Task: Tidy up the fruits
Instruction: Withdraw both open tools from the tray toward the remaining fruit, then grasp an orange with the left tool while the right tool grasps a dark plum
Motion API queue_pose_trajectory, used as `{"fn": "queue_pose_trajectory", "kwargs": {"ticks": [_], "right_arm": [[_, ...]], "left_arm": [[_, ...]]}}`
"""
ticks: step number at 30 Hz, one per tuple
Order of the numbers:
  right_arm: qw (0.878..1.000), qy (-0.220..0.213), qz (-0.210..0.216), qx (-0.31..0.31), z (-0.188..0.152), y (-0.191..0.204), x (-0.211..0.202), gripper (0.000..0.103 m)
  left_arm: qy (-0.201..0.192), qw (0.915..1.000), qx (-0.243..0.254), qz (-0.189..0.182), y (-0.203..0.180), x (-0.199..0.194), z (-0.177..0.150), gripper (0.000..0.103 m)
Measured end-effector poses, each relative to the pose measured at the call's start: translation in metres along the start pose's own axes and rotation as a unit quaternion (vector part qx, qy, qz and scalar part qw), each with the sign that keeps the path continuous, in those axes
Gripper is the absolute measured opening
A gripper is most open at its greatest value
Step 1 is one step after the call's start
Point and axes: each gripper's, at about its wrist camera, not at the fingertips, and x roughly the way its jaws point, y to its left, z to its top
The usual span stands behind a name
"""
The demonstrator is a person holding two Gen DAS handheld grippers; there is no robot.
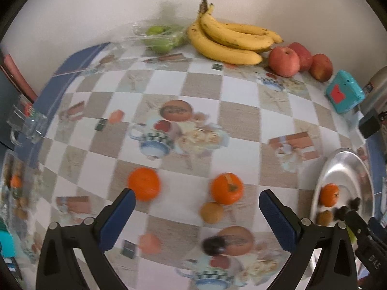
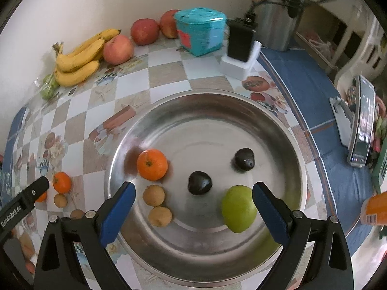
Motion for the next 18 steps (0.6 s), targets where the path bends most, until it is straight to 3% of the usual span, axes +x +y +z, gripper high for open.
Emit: {"fn": "queue_pose_trajectory", "kwargs": {"ticks": [6, 18], "right_arm": [[0.999, 0.001, 0.019, -0.035, -0.002, 0.026, -0.001, 0.097], [0.992, 0.014, 0.034, -0.119, -0.018, 0.09, 0.003, 0.097]], "left_arm": [[-0.012, 0.9998, -0.002, 0.013, 0.033, -0.007, 0.004, 0.103], [-0.012, 0.9974, -0.069, 0.019, 0.102, -0.01, 0.001, 0.103]]}}
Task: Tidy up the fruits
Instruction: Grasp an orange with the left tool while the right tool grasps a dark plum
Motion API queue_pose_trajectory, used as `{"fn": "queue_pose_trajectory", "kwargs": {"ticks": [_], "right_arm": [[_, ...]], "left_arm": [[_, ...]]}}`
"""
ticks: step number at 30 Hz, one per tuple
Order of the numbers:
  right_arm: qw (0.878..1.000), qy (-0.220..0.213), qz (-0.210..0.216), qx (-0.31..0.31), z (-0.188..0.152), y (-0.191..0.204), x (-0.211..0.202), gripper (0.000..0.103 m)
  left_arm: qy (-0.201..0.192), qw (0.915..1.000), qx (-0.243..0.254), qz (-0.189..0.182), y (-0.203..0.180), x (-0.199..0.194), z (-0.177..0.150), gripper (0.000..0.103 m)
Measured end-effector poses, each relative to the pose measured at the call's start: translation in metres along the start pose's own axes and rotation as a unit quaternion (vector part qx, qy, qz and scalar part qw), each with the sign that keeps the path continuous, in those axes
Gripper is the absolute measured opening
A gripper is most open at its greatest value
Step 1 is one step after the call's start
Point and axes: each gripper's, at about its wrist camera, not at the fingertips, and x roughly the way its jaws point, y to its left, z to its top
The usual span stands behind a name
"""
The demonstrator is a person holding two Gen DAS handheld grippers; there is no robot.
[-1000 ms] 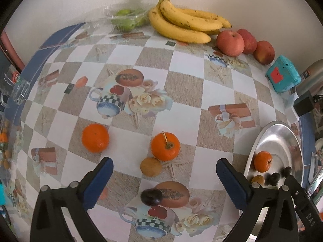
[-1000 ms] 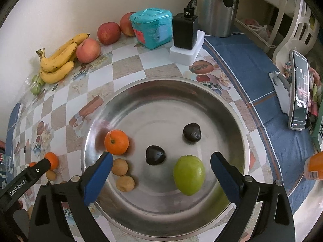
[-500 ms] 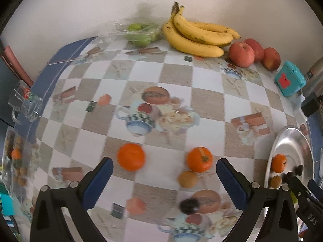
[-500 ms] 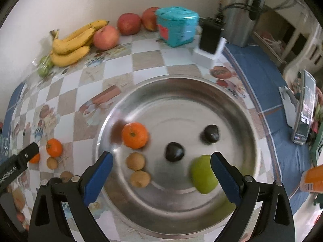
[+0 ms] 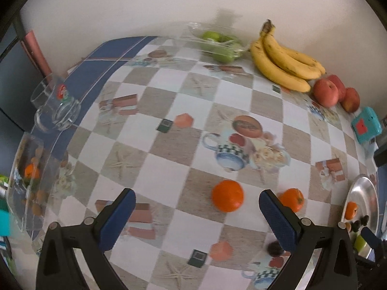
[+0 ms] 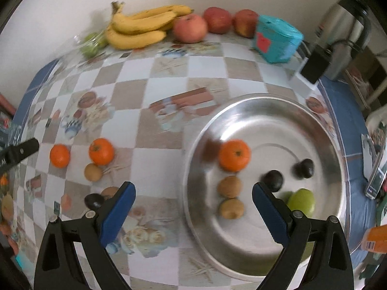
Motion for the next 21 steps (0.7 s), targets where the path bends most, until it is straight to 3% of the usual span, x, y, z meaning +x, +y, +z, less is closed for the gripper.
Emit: {"fn": "queue_pose_trajectory", "kwargs": {"ticks": [11, 21], "right_arm": [[0.999, -0.001, 0.009, -0.051, -0.001, 0.045, 0.001, 0.097], [0.996, 0.004, 0.047, -0.075, -0.002, 0.07, 0.009, 0.097]], "left_arm": [[0.002, 0.9998, -0.018, 0.005, 0.027, 0.0, -0.004, 0.103], [0.015, 0.9999, 0.0, 0.004, 0.019, 0.008, -0.007, 0.103]]}}
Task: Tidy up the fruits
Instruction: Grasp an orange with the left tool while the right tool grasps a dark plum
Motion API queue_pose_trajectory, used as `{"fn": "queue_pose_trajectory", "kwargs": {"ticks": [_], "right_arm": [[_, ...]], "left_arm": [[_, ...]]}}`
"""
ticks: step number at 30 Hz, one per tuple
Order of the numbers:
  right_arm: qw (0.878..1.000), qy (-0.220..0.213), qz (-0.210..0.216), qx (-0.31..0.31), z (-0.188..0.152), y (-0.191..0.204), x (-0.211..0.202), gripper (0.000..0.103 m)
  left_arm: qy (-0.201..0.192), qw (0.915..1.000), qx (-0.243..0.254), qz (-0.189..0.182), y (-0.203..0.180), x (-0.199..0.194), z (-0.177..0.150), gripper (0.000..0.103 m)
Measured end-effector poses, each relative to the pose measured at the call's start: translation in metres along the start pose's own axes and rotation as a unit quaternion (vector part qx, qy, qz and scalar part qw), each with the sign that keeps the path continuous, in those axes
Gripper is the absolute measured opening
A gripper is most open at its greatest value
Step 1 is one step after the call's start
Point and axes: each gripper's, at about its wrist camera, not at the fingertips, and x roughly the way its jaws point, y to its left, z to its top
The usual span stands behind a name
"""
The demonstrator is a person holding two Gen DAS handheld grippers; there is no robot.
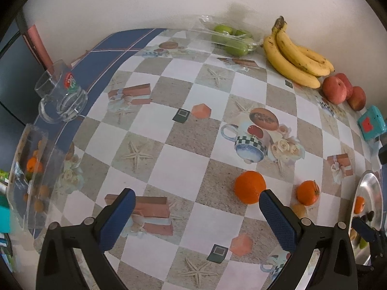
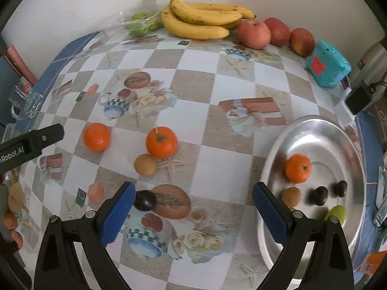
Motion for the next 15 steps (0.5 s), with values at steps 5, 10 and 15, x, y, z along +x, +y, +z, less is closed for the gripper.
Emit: {"fn": "queue_pose_trajectory", "kwargs": {"ticks": [5, 10, 15], "right_arm": [[1.0, 0.007, 0.027, 0.014, 0.0, 0.002, 0.007, 0.097], [0.999, 0.009, 0.04, 0.008, -0.001, 0.008, 0.009, 0.097], [0.998, 0.018, 0.055, -0.003, -0.003, 0.015, 0.013, 0.081]], "left_arm": [[0.009, 1.0, 0.003, -0.002, -0.003, 0.005, -0.001, 0.103], [0.016, 0.9998, 0.006, -0.011, -0.008, 0.008, -0.001, 0.103], [0.022, 0.9993, 0.007, -0.029, -0.014, 0.011, -0.002, 0.103]]}}
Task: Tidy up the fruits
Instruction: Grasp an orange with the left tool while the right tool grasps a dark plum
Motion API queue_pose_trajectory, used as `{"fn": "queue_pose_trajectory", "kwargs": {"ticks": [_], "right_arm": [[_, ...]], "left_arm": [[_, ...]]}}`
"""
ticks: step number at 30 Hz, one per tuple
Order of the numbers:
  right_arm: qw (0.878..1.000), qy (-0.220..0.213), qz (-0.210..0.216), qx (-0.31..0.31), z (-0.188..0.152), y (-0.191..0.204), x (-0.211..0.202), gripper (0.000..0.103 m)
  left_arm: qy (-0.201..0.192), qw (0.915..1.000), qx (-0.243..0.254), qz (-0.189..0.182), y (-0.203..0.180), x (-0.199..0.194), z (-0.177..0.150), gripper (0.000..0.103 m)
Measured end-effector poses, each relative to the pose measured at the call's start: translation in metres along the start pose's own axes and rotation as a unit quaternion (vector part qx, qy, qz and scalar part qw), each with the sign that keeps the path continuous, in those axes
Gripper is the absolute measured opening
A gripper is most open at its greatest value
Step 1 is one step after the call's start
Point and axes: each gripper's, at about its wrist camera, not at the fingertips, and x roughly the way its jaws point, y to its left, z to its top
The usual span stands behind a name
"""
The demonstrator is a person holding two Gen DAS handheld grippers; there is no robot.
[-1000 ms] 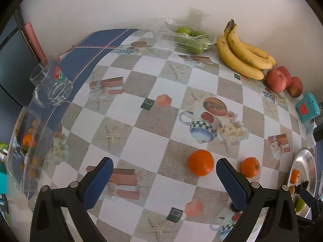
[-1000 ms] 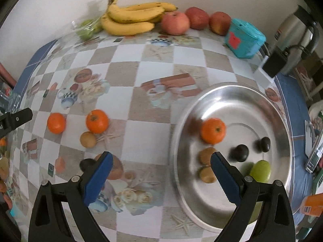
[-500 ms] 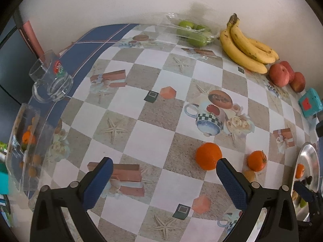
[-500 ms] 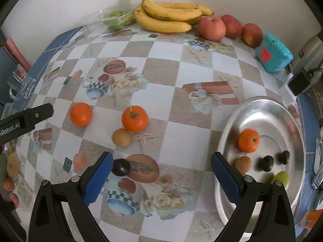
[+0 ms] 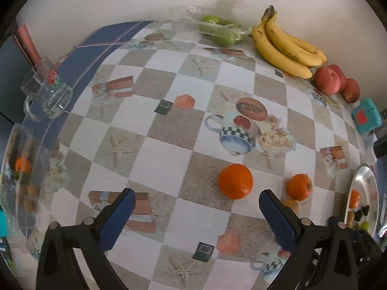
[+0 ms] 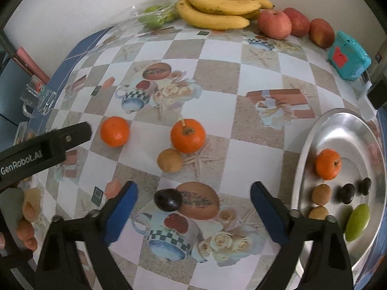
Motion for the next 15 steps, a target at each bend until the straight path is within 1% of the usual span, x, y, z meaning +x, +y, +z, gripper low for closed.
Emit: {"fn": "queue_pose_trajectory", "kwargs": {"ticks": [1, 4, 5, 7, 9, 11, 13, 15], "right_arm": [[1.0, 0.003, 0.002, -0.002, -0.001, 0.001, 0.001, 0.078], [1.0, 0.014, 0.005, -0.006, -0.003, 0.005, 0.006, 0.076], [1.0, 0.017, 0.007, -0.008, -0.003, 0.006, 0.008, 0.072], [1.0, 0.023, 0.014, -0.009, -0.004, 0.008, 0.011, 0.067], [0.999, 0.029, 0.016, -0.01, -0.006, 0.01, 0.014, 0.067], [0.999, 0.034, 0.015, -0.015, -0.007, 0.012, 0.017, 0.064], [0.999, 0.037, 0.016, -0.015, -0.008, 0.013, 0.018, 0.061], [0.999, 0.039, 0.015, -0.014, -0.007, 0.013, 0.02, 0.061]], "left_arm": [[0.002, 1.0, 0.0, -0.004, -0.001, 0.001, 0.0, 0.102], [0.007, 0.9999, 0.003, -0.013, -0.004, 0.005, 0.0, 0.1], [0.01, 0.9998, 0.004, -0.016, -0.006, 0.007, 0.0, 0.096], [0.017, 0.9995, 0.007, -0.024, -0.009, 0.011, 0.0, 0.092], [0.02, 0.9993, 0.008, -0.031, -0.012, 0.014, -0.001, 0.091], [0.024, 0.9989, 0.009, -0.04, -0.015, 0.018, 0.0, 0.085], [0.026, 0.9985, 0.011, -0.047, -0.019, 0.02, 0.0, 0.084], [0.029, 0.998, 0.014, -0.054, -0.022, 0.023, 0.001, 0.08]]}}
